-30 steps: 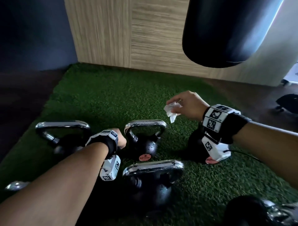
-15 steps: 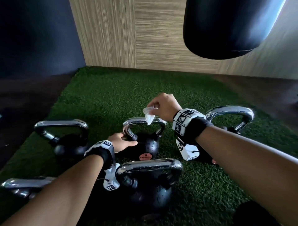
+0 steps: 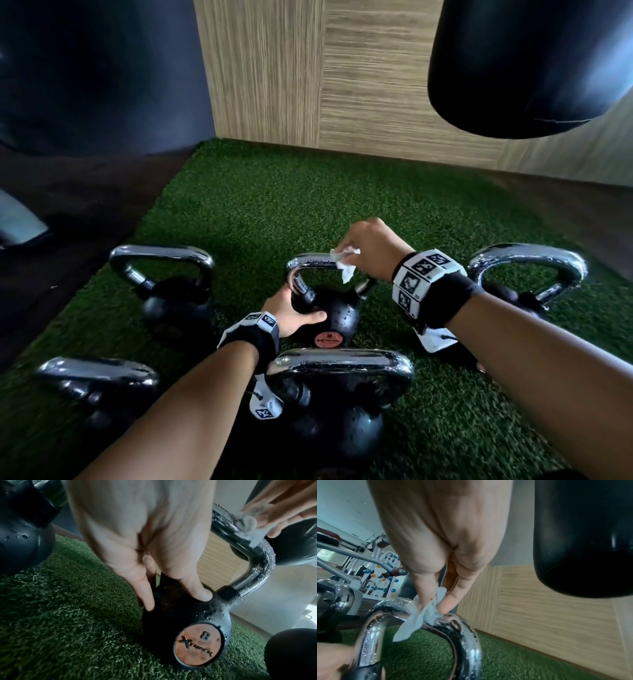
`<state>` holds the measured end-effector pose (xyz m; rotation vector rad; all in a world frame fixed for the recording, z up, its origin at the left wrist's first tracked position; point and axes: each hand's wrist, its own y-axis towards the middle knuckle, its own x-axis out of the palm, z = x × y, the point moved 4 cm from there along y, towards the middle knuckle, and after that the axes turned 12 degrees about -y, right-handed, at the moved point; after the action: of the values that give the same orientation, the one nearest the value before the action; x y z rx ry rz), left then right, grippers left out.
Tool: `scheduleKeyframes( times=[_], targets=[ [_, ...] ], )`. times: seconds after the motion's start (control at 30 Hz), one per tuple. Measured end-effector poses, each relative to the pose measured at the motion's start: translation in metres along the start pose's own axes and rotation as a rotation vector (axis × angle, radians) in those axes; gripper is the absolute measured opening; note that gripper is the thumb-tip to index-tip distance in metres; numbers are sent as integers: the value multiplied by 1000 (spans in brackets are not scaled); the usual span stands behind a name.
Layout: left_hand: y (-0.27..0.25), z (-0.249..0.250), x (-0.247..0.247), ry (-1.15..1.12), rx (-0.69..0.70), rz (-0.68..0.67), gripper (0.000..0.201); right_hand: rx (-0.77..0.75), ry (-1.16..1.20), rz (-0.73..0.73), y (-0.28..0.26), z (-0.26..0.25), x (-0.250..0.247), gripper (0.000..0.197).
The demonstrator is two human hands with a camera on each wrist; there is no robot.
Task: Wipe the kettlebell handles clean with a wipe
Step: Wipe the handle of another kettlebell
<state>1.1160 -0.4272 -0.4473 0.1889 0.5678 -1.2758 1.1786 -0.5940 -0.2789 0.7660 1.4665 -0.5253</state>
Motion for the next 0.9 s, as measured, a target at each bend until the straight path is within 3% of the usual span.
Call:
scheduleKeyframes(
  times=[0.1,0.2,0.43,0.7,0.9],
  targets=[
    [-1,0,2,-28,3,-5,83,90,-26,-3,1,5,0,20],
    [0,-1,1,-36,7,-13,84,83,-55,17,3,-6,3,24],
    [-1,-3,2,-45,28,-1,86,240,102,66,-14,32,7,16],
    [-1,-6,4,-71,30,2,87,298,203,136,-21,42,18,10],
    [-1,-9,3,-61,-4,-20,100,463,317,62,-34,71,40,9]
  ],
)
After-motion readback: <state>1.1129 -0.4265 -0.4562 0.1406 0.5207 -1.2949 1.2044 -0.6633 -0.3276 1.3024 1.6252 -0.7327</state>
